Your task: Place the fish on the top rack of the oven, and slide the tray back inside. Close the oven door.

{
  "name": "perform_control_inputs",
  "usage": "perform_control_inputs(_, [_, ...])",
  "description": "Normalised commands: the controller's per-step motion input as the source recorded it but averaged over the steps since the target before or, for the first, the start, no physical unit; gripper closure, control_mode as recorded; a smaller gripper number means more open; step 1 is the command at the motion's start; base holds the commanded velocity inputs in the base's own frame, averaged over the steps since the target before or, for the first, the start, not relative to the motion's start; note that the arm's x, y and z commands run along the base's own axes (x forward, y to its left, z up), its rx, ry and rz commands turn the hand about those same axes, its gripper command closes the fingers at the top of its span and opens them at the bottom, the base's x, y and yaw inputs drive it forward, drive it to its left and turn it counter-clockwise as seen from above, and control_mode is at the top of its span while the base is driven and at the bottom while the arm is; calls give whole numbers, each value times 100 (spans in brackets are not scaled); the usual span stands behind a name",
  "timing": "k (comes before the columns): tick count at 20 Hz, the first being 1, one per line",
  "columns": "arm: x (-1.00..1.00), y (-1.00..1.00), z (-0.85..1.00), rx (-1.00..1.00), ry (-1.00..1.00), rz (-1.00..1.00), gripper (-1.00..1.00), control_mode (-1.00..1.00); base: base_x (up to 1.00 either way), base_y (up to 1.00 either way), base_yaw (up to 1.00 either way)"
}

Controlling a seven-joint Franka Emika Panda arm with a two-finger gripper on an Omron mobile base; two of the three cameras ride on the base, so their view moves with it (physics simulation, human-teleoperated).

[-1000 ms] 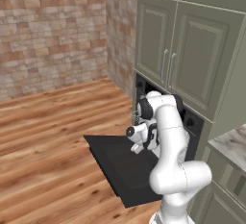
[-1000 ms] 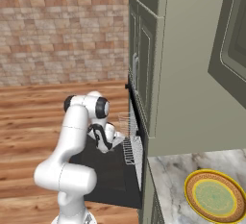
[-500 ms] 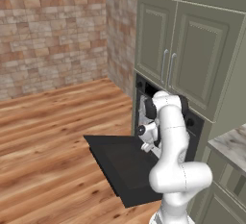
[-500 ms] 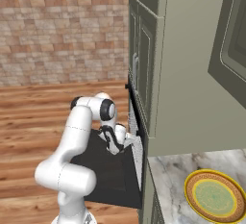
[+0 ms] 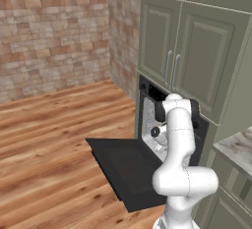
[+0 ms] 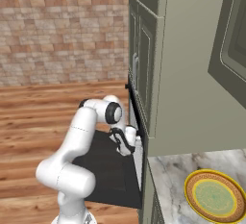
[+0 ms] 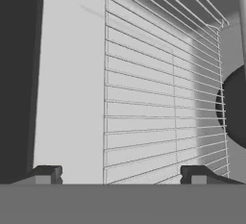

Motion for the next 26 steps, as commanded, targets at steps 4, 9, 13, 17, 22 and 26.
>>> perform_control_inputs(4, [0, -12, 13, 0, 1, 0, -100, -100, 0, 0, 0])
perform_control_inputs(9, [-11, 10, 34, 0, 0, 0, -100, -100, 0, 0, 0])
perform_control_inputs(13, [-15, 41, 51, 0, 0, 1, -100, -100, 0, 0, 0])
perform_control_inputs(17, [-38, 54, 40, 0, 0, 4, -100, -100, 0, 0, 0])
perform_control_inputs(22, [-61, 79, 28, -1, 0, 7, -100, -100, 0, 0, 0])
perform_control_inputs(26, [-71, 71, 51, 0, -10, 9, -100, -100, 0, 0, 0])
